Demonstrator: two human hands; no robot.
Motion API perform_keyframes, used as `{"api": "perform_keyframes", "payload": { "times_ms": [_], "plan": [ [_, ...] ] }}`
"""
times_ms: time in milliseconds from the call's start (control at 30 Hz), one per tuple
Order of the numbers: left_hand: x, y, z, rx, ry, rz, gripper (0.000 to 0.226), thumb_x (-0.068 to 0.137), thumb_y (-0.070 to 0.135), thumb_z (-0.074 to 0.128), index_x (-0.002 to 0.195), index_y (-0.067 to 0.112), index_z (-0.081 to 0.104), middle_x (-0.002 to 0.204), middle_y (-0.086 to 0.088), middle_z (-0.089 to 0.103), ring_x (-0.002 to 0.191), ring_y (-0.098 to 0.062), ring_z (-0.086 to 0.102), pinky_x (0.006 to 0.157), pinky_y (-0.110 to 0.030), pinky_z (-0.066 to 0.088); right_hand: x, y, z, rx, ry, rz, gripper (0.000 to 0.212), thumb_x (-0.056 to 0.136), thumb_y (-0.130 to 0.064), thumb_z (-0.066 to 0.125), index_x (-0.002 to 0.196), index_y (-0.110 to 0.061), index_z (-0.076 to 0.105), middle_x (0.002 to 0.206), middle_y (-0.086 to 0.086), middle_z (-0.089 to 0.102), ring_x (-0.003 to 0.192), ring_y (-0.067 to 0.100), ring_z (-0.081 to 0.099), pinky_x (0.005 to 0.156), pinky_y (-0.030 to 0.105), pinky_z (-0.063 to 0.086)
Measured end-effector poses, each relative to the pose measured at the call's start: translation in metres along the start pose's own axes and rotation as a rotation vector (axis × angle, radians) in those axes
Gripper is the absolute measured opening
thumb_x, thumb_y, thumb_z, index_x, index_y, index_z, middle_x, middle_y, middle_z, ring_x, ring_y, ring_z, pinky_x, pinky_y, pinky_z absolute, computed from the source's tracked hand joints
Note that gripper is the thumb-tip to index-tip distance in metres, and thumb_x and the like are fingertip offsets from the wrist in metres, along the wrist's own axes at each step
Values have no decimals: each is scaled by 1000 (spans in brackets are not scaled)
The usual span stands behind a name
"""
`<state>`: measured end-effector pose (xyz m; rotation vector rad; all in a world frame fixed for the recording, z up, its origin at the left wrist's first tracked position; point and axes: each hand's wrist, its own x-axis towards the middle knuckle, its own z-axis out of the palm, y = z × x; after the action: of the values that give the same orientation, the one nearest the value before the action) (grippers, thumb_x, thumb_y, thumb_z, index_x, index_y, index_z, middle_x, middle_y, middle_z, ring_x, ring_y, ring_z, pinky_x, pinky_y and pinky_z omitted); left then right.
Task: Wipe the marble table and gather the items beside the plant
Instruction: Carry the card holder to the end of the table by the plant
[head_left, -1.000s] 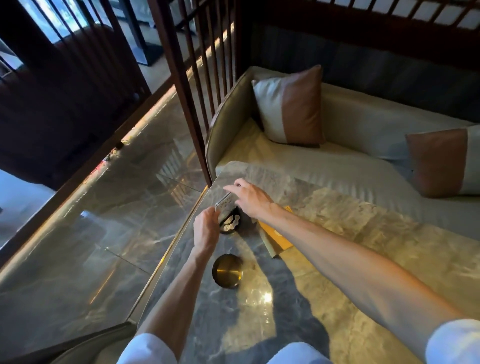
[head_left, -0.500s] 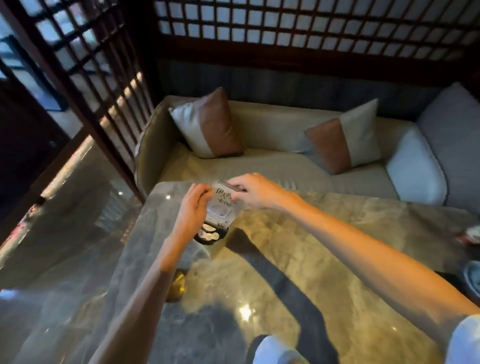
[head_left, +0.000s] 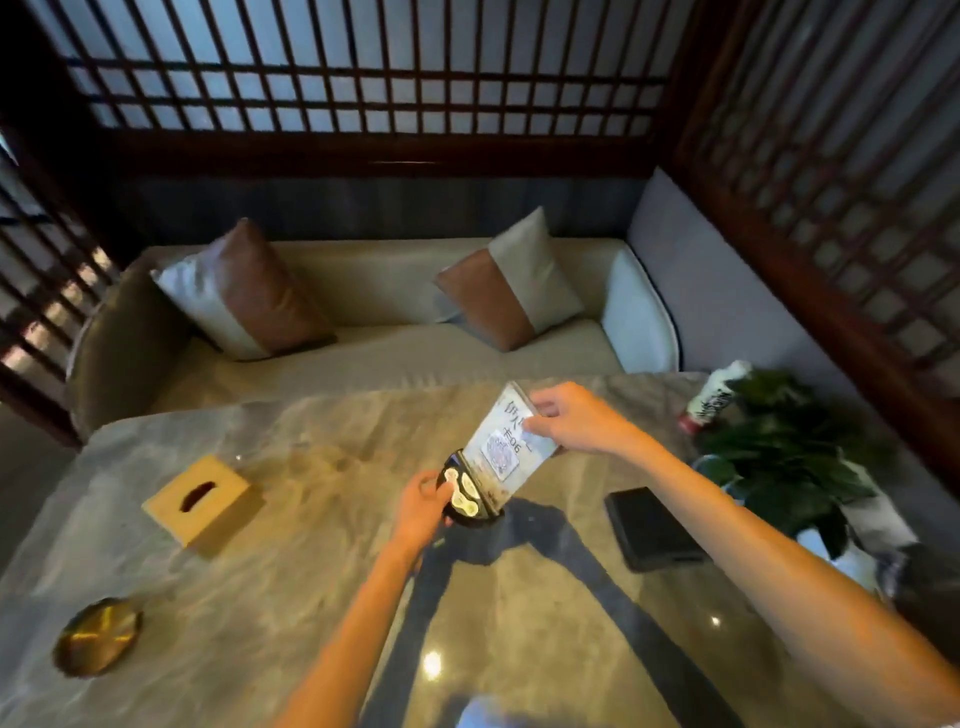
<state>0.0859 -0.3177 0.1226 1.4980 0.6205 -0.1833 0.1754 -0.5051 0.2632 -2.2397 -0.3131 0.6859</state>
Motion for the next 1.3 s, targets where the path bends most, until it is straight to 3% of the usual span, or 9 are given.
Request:
{"api": "perform_keyframes", "payload": {
  "times_ms": [67,167,367,600,767,1000,1133,1200,1300],
  "plan": [
    [-7,-3,37,-97,-6,-93,8,89,9,59,85,16,56,76,-13,57,73,-25,54,62,-32,45,-19,32,-28,37,-3,37,20,93,-8,55,107,-9,68,102,11,73,80,16,71,61,28,60],
    [-16,-10,81,-129,-77,-155,15,86,14,63,72,10,60,75,-17,56,66,-23,52,63,-33,45,-37,71,-60,78,15,74,23,93,-12,55,112,-11,69,102,9,75,90,20,73,77,42,61],
    [-23,8,134,-132,-42,-151,10,90,6,60,98,2,62,67,-8,69,53,-14,64,52,-25,56,-56,94,-97,155,56,94,26,93,-14,55,117,-16,66,103,2,75,91,13,73,74,34,62],
    [-3,21,158,-86,-70,-103,27,87,9,64,113,1,59,83,-13,68,68,-21,66,57,-26,59,-80,104,-114,239,188,112,27,93,-15,57,118,-18,66,104,1,75,93,14,73,84,42,60],
    [1,11,174,-24,-164,-97,23,87,10,64,108,2,59,92,-18,69,66,-17,65,56,-23,58,-95,111,-121,245,236,161,24,93,-15,57,114,-17,69,101,2,76,90,14,73,80,40,60],
    [0,-9,227,92,-322,-160,26,84,10,67,105,1,56,94,-23,69,73,-30,64,74,-44,58,-140,152,-127,277,323,293,23,93,-14,57,112,-22,68,102,2,75,93,13,72,82,39,60],
    [-17,-33,274,161,-431,-176,23,85,8,67,102,-2,56,84,-17,67,55,-17,61,46,-24,53,-181,201,-138,288,374,397,23,93,-18,59,113,-23,68,100,0,76,93,14,71,79,38,61],
    [-27,-52,300,240,-501,-169,25,84,10,67,100,-9,60,82,-19,66,48,-10,60,44,-21,52,-203,229,-142,305,398,436,24,92,-19,61,114,-22,70,94,-1,77,89,13,72,72,34,61],
    [-37,-84,340,360,-545,-171,17,66,21,72,65,6,63,63,-11,59,57,-21,58,66,-45,58,-231,268,-144,353,420,476,25,91,-15,62,115,-15,69,84,-3,77,72,5,70,55,22,53]
  ]
}}
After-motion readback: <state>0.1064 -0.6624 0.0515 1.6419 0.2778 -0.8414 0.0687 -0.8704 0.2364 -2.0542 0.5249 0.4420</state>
